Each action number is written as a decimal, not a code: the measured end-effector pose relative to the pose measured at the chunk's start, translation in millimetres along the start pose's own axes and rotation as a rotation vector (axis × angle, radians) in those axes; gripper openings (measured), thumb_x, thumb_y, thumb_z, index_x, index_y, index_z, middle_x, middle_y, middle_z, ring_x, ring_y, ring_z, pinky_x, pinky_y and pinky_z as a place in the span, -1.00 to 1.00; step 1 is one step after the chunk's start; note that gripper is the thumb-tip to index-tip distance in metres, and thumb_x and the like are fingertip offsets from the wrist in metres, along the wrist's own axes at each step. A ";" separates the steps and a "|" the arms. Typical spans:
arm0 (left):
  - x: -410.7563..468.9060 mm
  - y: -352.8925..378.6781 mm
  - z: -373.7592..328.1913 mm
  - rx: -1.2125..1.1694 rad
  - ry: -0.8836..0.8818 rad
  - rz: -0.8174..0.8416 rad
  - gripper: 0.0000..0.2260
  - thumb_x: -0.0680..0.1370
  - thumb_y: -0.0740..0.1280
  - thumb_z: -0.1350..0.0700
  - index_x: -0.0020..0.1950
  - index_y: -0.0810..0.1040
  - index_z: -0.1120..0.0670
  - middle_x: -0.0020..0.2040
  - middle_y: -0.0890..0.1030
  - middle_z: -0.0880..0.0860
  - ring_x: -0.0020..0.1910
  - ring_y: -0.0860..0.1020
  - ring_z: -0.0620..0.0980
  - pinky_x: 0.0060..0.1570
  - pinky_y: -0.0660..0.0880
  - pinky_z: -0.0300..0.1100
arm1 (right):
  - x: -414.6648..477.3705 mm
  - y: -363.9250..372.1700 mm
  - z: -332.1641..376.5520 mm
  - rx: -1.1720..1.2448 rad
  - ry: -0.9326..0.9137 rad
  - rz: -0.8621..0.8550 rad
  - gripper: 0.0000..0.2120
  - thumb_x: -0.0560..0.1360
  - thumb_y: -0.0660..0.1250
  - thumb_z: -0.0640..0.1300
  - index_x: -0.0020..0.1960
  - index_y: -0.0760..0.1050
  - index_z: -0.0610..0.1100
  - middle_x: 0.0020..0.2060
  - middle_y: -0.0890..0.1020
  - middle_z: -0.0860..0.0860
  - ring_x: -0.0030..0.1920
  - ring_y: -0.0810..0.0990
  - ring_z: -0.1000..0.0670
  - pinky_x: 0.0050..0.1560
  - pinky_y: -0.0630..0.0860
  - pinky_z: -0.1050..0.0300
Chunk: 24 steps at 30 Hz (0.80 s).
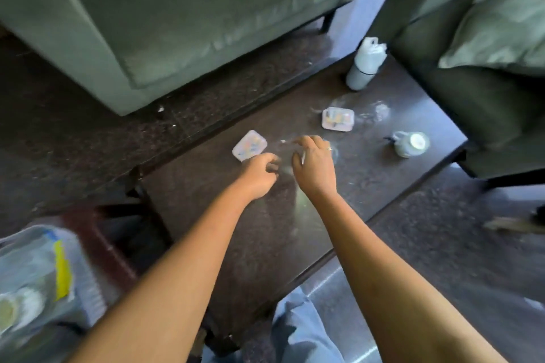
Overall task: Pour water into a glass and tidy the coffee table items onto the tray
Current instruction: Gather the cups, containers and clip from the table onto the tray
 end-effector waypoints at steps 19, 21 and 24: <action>133.1 163.3 -102.3 0.077 0.026 0.157 -0.79 0.55 0.28 0.19 0.15 0.55 -0.01 0.09 0.61 -0.05 0.03 0.56 -0.03 -0.17 0.44 -0.25 | 100.5 -68.5 -312.9 -0.283 0.598 0.214 -0.30 0.47 0.32 -0.24 0.48 0.08 0.10 0.48 0.04 -0.08 0.38 0.17 -0.31 0.05 0.47 -0.14; 136.8 164.5 -98.2 0.052 0.004 0.155 -0.79 0.55 0.28 0.20 0.15 0.55 0.01 0.11 0.62 -0.02 0.07 0.57 -0.02 -0.10 0.46 -0.22 | 102.4 -63.8 -318.8 -0.294 0.589 0.200 -0.38 0.47 0.33 -0.26 0.43 0.18 0.05 0.43 0.10 -0.13 0.29 0.27 -0.35 -0.09 0.46 -0.10; 140.2 164.5 -93.5 0.017 -0.022 0.146 -0.78 0.56 0.28 0.21 0.18 0.54 0.04 0.14 0.61 0.02 0.10 0.57 0.00 -0.03 0.48 -0.18 | 104.7 -57.7 -316.9 -0.339 0.572 0.160 -0.50 0.47 0.34 -0.23 0.34 0.25 -0.02 0.34 0.18 -0.17 0.22 0.33 -0.38 -0.21 0.42 -0.04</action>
Point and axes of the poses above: each hand's wrist, its own x-axis towards the middle knuckle, its own y-axis out of the palm, z = x × y, the point moved 5 cm from there along x, towards the middle knuckle
